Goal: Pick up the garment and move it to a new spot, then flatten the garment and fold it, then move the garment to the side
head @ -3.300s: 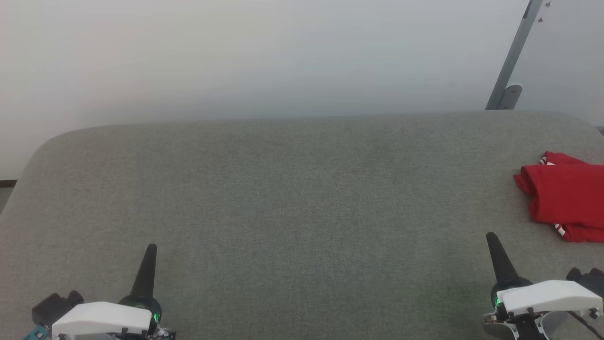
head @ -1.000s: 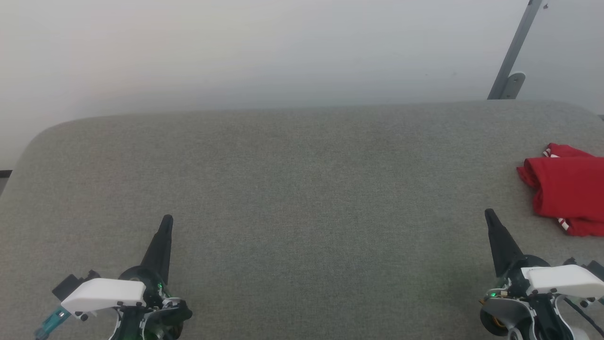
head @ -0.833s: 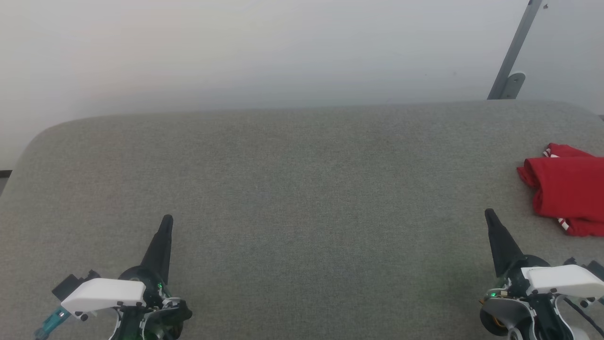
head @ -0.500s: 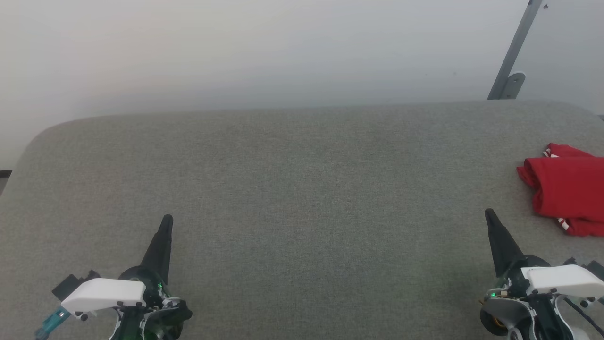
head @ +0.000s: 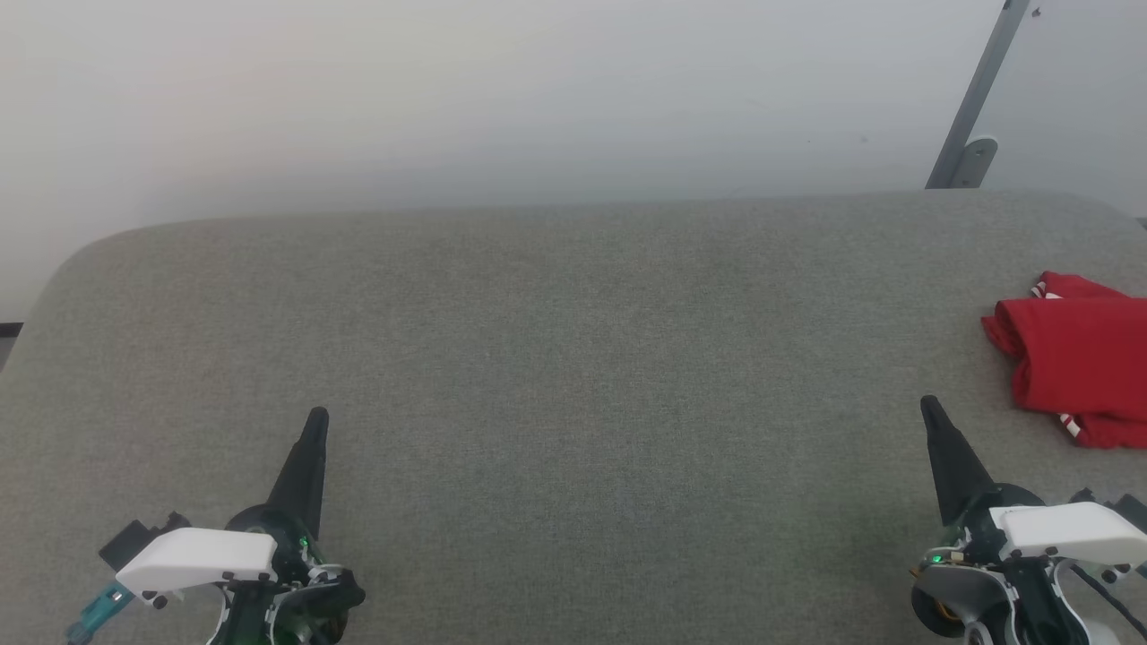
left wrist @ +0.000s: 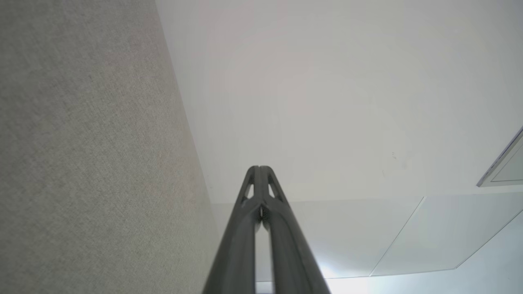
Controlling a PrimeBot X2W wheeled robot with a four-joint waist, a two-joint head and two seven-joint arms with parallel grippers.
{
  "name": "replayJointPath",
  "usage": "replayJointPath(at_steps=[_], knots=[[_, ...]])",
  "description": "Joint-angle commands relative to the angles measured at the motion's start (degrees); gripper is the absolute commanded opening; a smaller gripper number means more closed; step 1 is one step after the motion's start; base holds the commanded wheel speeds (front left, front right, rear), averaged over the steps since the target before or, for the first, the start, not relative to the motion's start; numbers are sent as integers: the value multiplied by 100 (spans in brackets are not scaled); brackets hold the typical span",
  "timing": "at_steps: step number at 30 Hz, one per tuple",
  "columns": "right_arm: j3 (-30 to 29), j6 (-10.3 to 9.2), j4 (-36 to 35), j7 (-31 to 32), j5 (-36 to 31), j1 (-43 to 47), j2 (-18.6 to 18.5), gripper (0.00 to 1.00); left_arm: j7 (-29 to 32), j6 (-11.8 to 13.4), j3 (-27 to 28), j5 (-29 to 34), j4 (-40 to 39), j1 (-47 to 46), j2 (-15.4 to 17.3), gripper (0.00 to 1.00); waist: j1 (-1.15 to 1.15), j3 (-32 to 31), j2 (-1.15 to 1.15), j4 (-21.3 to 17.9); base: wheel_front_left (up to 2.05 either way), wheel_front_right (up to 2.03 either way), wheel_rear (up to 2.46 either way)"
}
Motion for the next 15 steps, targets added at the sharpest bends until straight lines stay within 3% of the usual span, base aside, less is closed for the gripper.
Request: replayJointPath(at_steps=[1, 15], knots=[[-5, 0, -23, 17, 23, -36, 19, 0, 17, -16, 14, -20, 0, -64, -9, 0, 0, 0, 0, 0, 0, 0, 0], [-3, 0, -23, 16, 23, -36, 19, 0, 17, -16, 14, -21, 0, -64, -9, 0, 0, 0, 0, 0, 0, 0, 0]])
